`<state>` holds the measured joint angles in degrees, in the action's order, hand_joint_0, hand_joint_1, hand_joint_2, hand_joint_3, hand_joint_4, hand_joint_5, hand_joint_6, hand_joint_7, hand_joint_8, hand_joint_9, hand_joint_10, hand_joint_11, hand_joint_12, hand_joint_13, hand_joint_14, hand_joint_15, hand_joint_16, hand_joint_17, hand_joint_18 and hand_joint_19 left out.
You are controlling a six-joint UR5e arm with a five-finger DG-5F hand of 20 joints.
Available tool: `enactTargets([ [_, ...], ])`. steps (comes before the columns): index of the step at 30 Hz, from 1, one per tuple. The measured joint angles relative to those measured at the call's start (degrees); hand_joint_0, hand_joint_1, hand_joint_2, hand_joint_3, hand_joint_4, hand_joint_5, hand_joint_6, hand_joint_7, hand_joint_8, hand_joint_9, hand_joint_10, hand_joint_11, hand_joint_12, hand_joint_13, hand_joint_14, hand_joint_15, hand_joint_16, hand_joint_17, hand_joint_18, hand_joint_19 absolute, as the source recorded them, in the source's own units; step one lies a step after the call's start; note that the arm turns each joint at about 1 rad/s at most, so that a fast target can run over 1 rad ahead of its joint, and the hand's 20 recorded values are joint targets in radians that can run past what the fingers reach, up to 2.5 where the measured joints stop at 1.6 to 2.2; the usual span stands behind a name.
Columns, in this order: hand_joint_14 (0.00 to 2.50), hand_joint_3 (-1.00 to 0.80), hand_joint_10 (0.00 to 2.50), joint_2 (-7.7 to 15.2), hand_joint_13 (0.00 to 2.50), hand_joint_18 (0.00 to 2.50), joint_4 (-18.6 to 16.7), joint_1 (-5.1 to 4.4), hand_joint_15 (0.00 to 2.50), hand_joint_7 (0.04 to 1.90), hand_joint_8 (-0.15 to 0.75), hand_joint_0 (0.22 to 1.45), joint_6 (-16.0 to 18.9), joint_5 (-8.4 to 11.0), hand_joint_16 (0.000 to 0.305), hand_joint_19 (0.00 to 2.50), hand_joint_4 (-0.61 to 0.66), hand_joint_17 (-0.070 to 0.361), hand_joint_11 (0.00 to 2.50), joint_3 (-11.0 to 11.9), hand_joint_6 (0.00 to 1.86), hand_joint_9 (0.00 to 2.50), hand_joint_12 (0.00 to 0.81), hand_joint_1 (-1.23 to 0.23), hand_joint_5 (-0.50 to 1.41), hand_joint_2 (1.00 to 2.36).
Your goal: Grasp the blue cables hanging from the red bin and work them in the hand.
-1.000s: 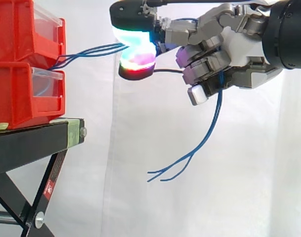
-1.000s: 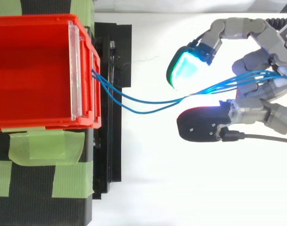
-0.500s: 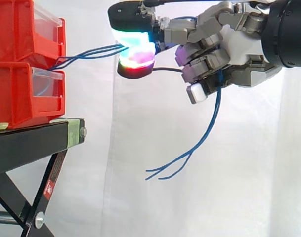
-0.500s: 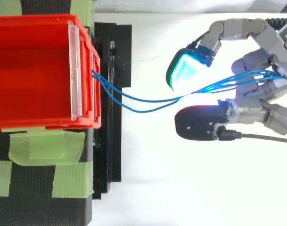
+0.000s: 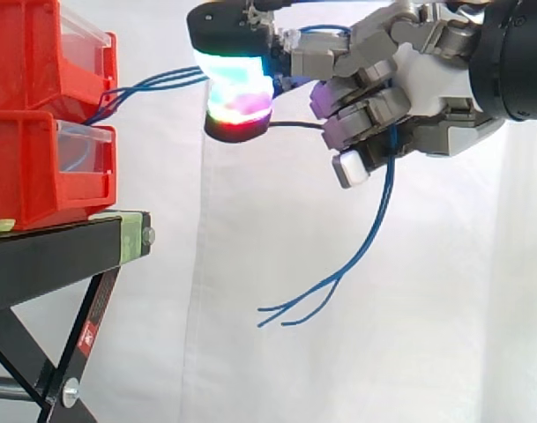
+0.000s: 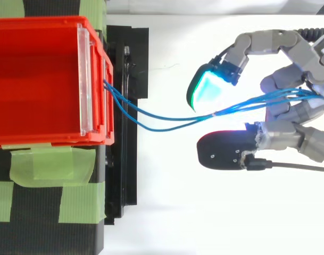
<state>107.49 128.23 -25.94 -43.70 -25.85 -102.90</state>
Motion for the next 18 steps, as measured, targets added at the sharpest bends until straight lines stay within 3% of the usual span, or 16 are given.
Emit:
enactTargets([
  [9,2.5,-0.76,2.5,0.0,2.1,2.5,2.1,0.45,2.15,1.02,0.58,0.97,-0.8,-2.34,0.21,0.77,0.23,0.158,2.5,1.4,0.82,1.71,0.706,-0.58,-0.08,1.01],
  [13,2.5,-0.81,2.5,0.0,2.1,2.5,3.0,0.59,2.15,1.05,0.58,0.92,-0.4,-2.13,0.21,0.77,0.24,0.158,2.5,1.9,0.79,1.71,0.706,-0.58,-0.07,1.01],
  [18,2.5,-0.82,2.5,0.0,2.1,2.5,3.0,0.63,2.15,1.05,0.58,0.91,0.6,-0.47,0.21,0.77,0.24,0.158,2.5,2.0,0.78,1.71,0.706,-0.58,-0.06,1.01],
])
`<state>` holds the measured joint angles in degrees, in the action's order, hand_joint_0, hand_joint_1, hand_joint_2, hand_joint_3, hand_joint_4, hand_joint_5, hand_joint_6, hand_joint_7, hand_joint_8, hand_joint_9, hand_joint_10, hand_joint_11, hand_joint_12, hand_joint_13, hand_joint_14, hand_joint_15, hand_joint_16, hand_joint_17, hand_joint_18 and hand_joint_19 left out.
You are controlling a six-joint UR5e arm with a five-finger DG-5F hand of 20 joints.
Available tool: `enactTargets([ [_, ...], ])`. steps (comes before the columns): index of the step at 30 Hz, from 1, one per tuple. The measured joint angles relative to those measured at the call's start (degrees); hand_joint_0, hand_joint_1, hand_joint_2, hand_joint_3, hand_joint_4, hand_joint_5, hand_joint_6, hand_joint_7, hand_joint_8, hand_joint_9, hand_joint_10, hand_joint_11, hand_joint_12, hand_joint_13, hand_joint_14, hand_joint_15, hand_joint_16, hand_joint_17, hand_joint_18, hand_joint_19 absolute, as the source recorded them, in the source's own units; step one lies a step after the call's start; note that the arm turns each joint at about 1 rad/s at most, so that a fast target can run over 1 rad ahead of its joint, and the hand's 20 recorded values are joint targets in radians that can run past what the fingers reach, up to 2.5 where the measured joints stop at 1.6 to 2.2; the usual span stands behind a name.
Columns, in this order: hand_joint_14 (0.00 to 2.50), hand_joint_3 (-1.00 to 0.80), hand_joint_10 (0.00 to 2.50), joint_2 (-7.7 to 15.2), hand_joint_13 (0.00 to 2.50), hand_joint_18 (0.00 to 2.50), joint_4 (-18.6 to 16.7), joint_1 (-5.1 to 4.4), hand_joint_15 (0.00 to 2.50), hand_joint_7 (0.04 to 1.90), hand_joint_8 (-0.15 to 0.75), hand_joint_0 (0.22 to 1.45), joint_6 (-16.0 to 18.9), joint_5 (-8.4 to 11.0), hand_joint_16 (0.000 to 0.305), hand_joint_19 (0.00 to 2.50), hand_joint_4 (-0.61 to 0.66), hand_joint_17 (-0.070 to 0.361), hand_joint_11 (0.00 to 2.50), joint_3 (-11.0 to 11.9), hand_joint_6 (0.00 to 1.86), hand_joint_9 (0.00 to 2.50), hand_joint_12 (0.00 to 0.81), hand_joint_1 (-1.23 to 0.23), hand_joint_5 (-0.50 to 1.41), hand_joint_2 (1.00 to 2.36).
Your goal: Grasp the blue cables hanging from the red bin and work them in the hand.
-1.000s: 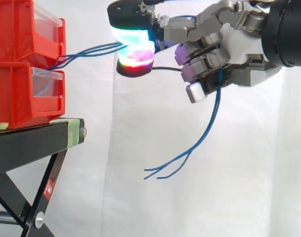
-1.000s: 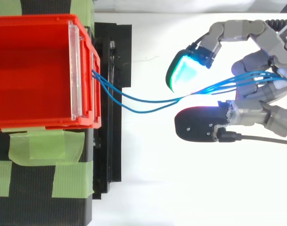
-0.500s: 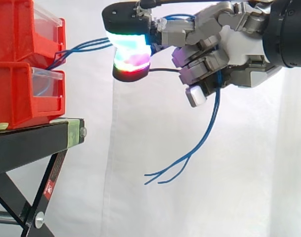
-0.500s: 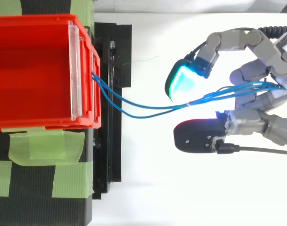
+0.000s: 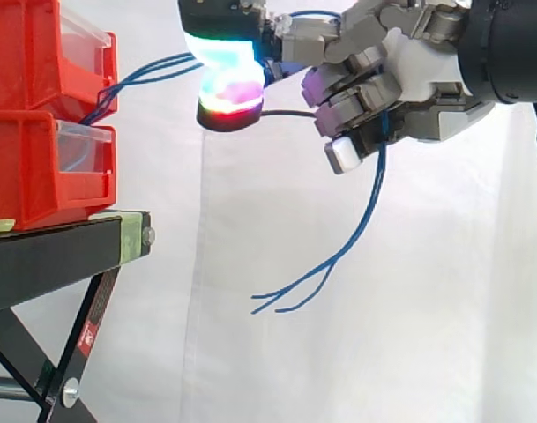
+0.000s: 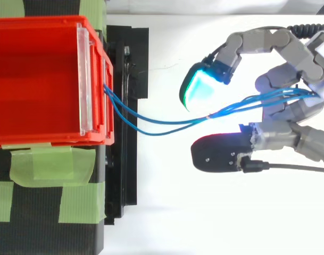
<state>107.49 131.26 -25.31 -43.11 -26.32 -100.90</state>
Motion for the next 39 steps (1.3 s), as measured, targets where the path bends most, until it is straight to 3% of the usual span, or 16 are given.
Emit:
enactTargets([
  [20,2.5,-0.99,2.5,0.0,2.1,2.5,0.2,0.1,2.15,1.17,0.58,0.83,0.0,1.07,0.21,0.77,0.26,0.158,2.5,0.0,0.64,1.71,0.706,-0.59,0.06,1.0],
  [25,2.5,-0.77,2.5,0.0,2.1,2.5,0.2,0.1,2.15,1.17,0.58,0.92,0.0,1.09,0.21,0.77,0.25,0.158,2.5,0.0,0.65,1.71,0.706,-0.61,0.08,1.01],
  [31,2.5,-0.66,2.5,0.0,2.1,2.5,0.2,0.1,2.15,1.15,0.58,0.94,0.0,1.09,0.21,0.77,0.25,0.158,2.5,0.0,0.65,1.71,0.706,-0.61,0.07,1.02],
  [38,2.5,-0.5,2.5,0.0,2.1,2.5,0.2,0.11,2.15,1.18,0.58,0.98,0.0,1.09,0.21,0.77,0.25,0.158,2.5,0.0,0.43,1.71,0.706,-0.6,0.1,1.02],
  [39,2.5,-0.48,2.5,0.0,2.1,2.5,0.2,0.11,2.15,1.21,0.58,0.98,0.0,1.09,0.21,0.77,0.24,0.158,2.5,0.0,0.34,1.71,0.706,-0.59,0.11,1.02],
])
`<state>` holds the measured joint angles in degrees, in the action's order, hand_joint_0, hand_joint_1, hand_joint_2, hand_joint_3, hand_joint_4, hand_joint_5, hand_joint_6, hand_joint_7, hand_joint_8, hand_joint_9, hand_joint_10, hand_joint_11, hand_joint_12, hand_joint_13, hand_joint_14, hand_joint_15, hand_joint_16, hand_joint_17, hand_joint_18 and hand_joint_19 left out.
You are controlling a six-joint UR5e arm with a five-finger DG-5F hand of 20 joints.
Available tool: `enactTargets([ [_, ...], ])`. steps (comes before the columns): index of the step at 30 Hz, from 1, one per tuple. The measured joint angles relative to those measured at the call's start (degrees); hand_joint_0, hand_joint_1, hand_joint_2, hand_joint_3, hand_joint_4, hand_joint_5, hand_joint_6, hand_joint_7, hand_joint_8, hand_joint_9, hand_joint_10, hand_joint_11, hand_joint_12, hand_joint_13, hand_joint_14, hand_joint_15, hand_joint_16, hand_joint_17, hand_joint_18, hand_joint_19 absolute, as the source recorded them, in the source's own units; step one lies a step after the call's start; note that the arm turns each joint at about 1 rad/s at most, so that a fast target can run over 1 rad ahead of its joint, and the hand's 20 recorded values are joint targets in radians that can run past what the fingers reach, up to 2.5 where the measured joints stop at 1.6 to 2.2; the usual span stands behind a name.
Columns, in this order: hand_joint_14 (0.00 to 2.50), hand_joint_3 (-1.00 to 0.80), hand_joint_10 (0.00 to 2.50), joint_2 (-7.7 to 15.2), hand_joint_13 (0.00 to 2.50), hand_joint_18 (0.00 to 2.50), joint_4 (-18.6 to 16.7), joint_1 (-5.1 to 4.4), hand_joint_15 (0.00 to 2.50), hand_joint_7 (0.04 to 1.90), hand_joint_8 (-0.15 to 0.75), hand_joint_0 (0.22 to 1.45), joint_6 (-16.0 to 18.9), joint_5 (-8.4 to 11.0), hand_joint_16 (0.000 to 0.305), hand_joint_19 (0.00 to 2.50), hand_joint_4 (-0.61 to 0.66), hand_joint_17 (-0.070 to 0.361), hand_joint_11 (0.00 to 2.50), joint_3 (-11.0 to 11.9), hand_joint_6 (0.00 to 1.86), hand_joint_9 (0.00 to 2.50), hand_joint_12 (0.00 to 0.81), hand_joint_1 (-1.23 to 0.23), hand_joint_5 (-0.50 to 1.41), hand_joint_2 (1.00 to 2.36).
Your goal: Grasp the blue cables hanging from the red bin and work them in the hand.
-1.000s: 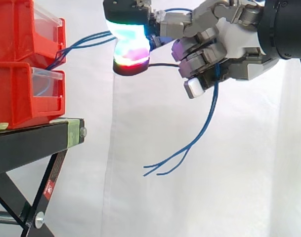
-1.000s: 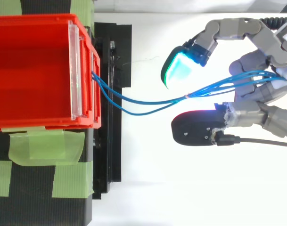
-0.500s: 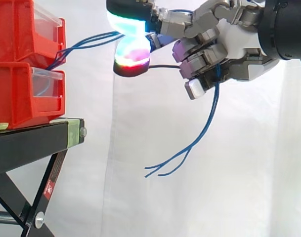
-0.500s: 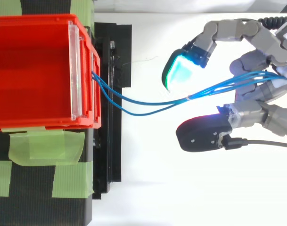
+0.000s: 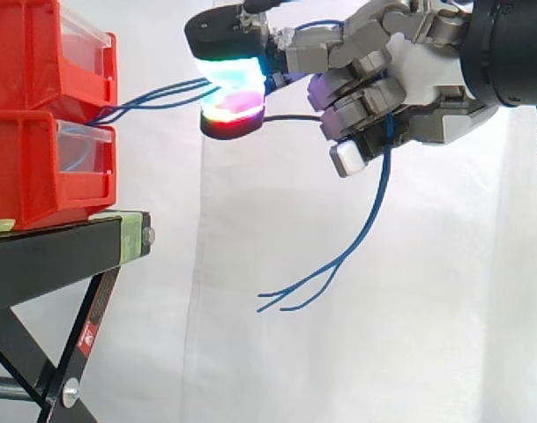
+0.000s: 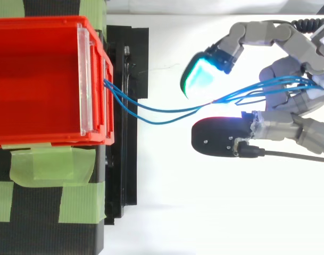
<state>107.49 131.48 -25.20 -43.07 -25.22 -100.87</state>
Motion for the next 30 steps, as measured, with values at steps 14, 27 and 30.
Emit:
enactTargets([
  [14,2.5,-0.61,2.5,0.0,2.1,2.5,-0.3,0.01,2.15,1.27,0.58,0.99,0.0,-0.01,0.21,0.77,0.24,0.158,2.5,0.0,0.04,1.71,0.706,-0.59,0.11,1.02],
  [27,2.5,-0.66,2.5,0.0,2.1,2.5,0.7,0.0,2.15,1.1,0.58,0.95,0.0,-0.39,0.21,0.77,0.24,0.158,2.5,0.0,0.7,1.71,0.706,-0.61,0.01,1.01],
  [30,2.5,-0.79,2.5,0.0,2.1,2.5,0.9,0.0,2.15,1.13,0.58,0.88,0.0,-0.43,0.21,0.77,0.25,0.158,2.5,0.0,0.67,1.71,0.706,-0.61,0.05,1.01],
])
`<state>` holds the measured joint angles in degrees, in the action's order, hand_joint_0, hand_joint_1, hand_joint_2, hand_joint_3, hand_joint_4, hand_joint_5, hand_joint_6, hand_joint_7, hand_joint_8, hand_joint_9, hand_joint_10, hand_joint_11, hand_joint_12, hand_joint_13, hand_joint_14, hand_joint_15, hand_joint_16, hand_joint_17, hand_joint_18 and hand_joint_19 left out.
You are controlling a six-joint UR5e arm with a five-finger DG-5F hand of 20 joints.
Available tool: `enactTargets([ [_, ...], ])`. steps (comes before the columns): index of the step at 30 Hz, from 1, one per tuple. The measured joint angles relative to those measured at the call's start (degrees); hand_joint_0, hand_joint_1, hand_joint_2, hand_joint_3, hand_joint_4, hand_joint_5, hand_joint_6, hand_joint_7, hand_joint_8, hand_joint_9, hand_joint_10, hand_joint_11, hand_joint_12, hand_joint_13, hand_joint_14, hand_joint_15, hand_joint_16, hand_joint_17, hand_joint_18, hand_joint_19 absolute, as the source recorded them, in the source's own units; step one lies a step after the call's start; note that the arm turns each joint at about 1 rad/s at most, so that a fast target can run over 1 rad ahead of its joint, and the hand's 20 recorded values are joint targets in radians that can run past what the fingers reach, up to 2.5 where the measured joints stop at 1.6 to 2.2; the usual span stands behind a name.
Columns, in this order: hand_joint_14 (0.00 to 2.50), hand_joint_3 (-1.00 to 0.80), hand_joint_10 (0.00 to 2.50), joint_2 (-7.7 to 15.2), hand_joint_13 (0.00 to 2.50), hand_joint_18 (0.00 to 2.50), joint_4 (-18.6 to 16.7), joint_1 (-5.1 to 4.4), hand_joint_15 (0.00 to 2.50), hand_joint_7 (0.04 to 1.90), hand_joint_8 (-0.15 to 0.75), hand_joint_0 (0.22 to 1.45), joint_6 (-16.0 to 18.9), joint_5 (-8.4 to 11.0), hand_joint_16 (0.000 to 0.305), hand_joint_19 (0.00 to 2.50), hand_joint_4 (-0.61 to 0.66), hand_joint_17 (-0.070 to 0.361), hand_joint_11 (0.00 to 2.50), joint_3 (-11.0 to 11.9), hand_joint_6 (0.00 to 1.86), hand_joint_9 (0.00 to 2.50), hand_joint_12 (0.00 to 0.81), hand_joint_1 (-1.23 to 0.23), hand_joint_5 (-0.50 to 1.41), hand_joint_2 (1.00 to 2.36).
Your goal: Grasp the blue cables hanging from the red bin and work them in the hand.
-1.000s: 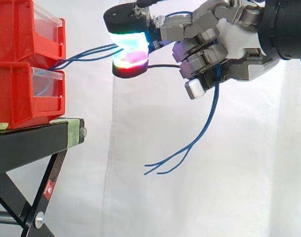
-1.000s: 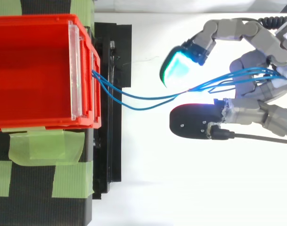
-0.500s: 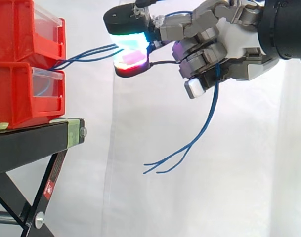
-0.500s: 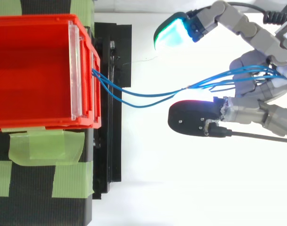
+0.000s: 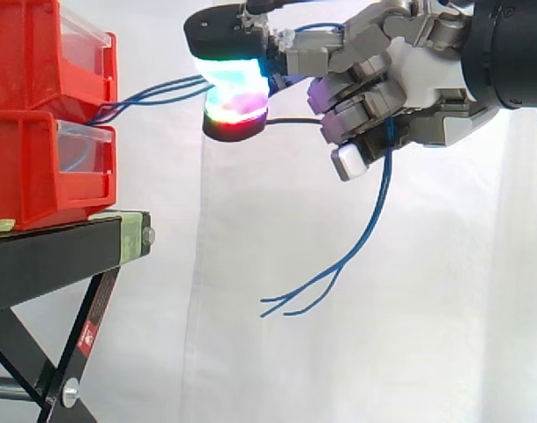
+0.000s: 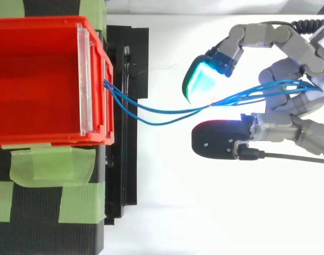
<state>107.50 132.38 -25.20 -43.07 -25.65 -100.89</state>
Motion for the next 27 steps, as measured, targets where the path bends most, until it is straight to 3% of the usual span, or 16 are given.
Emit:
enactTargets([
  [9,2.5,-0.97,2.5,0.0,2.1,2.5,0.1,-0.01,2.15,1.22,0.58,0.83,0.0,-0.01,0.21,0.77,0.27,0.158,2.5,0.0,0.51,1.71,0.706,-0.62,0.15,1.0],
  [15,2.5,-1.0,2.5,0.0,2.1,2.5,0.0,0.03,2.15,1.27,0.58,0.82,0.0,-0.02,0.21,0.77,0.27,0.158,2.5,0.0,0.47,1.71,0.706,-0.62,0.22,1.0],
  [21,2.5,-0.78,2.5,0.0,2.1,2.5,0.1,0.06,2.15,1.28,0.58,0.9,0.0,-0.02,0.21,0.77,0.24,0.158,2.5,0.0,0.54,1.71,0.706,-0.65,0.26,1.01],
  [27,2.5,-0.55,2.5,0.0,2.1,2.5,0.1,0.05,2.15,1.29,0.58,0.9,0.0,-0.01,0.21,0.77,0.23,0.158,2.5,0.0,0.55,1.71,0.706,-0.65,0.26,1.02],
])
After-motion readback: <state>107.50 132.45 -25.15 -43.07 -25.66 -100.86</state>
